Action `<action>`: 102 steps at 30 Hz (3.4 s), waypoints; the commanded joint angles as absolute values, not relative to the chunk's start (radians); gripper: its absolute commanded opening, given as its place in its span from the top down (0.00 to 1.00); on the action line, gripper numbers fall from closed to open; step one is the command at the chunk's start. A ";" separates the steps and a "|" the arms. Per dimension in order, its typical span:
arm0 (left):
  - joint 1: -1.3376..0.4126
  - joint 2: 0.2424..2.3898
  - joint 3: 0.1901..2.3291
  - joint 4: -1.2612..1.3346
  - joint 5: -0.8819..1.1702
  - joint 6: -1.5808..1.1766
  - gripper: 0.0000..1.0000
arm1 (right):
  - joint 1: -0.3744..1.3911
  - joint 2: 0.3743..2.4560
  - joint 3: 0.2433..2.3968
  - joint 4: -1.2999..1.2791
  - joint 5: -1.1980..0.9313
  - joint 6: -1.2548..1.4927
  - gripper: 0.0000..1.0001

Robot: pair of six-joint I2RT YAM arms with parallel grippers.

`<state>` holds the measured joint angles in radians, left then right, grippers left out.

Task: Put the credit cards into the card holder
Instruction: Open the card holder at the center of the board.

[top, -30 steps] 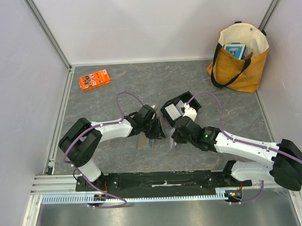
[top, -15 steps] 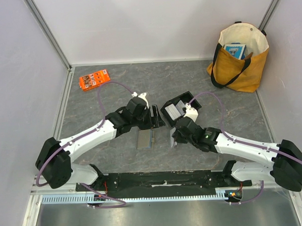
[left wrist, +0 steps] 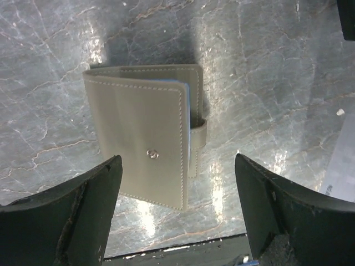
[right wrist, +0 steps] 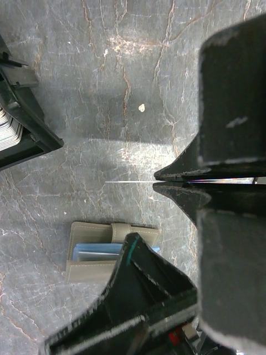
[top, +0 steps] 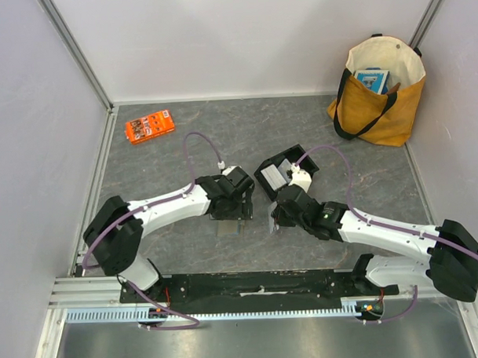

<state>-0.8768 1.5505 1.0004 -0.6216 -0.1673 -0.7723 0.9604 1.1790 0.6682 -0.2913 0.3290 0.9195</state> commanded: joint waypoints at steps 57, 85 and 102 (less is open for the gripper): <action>-0.986 1.411 1.016 -0.649 -0.204 -0.864 0.98 | 0.960 1.264 0.690 -0.058 0.203 0.936 1.00; -0.959 1.370 0.834 -0.462 -0.133 -0.893 0.98 | 0.988 1.497 0.607 0.127 0.120 1.037 1.00; -0.829 1.175 0.612 -0.566 -0.161 -0.930 0.98 | 0.983 1.476 0.676 0.015 0.193 0.980 1.00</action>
